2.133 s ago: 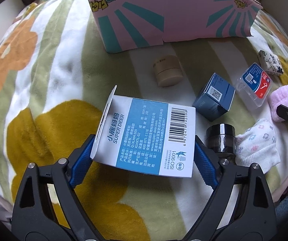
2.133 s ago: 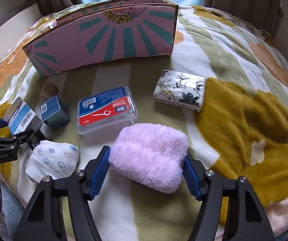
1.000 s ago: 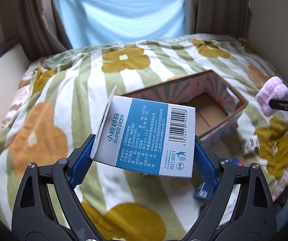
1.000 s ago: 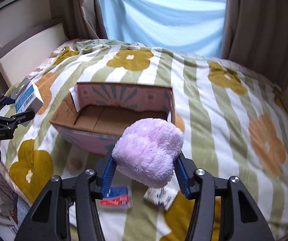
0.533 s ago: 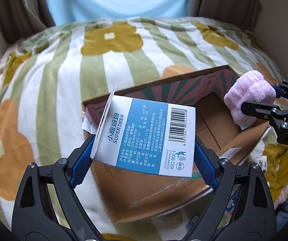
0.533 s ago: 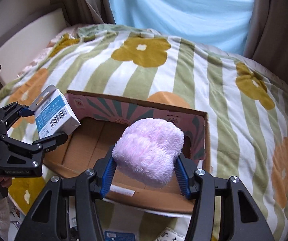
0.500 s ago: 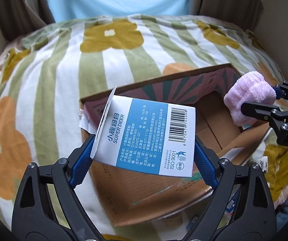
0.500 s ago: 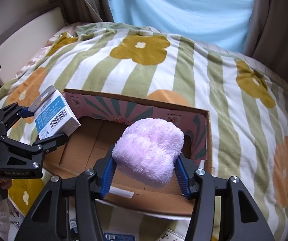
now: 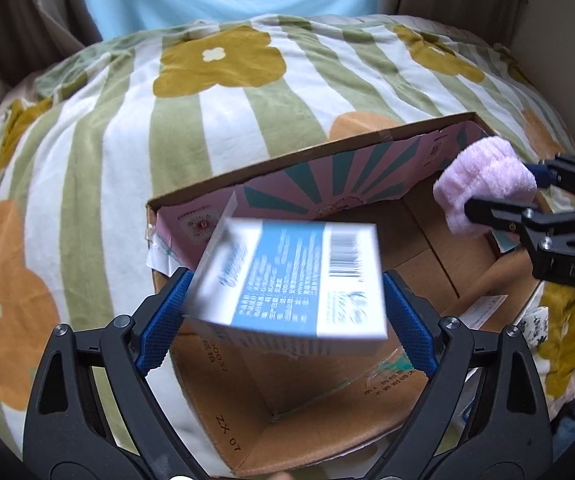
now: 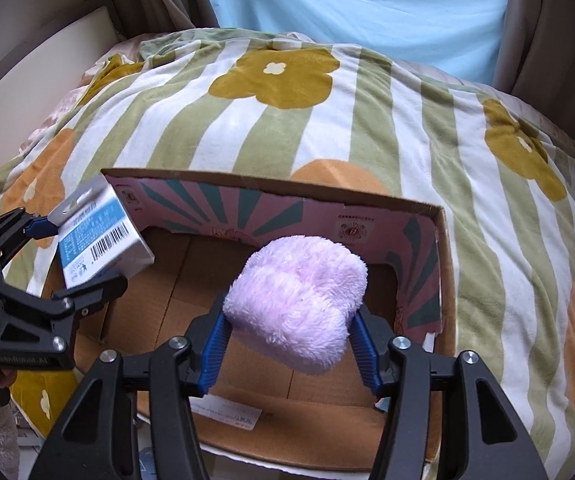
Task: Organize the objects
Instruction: 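Carry both items over the pink box and open both tools to drop them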
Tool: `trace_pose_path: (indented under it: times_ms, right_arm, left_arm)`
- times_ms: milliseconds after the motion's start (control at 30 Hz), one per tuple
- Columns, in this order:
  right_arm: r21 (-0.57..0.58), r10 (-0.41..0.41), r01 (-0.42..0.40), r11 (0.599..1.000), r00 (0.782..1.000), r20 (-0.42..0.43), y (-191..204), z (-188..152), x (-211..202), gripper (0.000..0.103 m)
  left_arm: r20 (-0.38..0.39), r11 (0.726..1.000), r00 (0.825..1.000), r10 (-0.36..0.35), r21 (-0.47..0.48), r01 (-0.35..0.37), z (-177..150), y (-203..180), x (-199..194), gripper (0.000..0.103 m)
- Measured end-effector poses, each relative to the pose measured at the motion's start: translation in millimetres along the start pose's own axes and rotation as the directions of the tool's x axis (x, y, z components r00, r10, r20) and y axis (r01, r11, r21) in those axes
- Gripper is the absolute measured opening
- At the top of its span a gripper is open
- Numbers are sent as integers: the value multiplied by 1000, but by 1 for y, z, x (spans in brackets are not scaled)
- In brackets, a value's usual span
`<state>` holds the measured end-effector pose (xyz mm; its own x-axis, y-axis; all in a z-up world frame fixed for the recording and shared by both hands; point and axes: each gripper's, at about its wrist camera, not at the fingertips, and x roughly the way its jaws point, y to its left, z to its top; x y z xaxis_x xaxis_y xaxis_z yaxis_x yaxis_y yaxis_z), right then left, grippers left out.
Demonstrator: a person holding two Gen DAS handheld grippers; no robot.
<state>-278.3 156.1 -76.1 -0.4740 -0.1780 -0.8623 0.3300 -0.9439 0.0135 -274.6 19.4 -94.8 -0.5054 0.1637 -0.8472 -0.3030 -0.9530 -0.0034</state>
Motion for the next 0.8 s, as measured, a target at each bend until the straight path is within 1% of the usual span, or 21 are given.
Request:
trace_pose_path:
  times_ms: [33, 100, 133, 367, 533, 800]
  right_arm:
    - [6, -11, 11, 1000, 1000, -1, -1, 2, -1, 60]
    - [26, -27, 27, 999, 1000, 2, -3, 7, -3, 66]
    - [34, -27, 27, 999, 1000, 4, -4, 8, -5, 67]
    - [53, -8, 6, 999, 999, 33, -4, 7, -16, 67]
    - [38, -5, 3, 999, 998, 59, 0, 5, -27, 67]
    - [20, 12, -14, 1000, 992, 123, 6, -2, -64, 67]
  left_arm:
    - [11, 1000, 1000, 18, 15, -18, 1, -2, -3, 102]
    - [34, 999, 999, 38, 36, -39, 4, -3, -10, 103]
    - [42, 998, 998, 45, 40, -47, 4, -3, -14, 103]
    - [75, 999, 997, 31, 17, -32, 4, 1, -34, 103]
    - [91, 999, 996, 25, 17, -27, 1, 0, -48, 103]
    - [138, 1000, 990, 21, 8, -22, -4, -4, -84, 103]
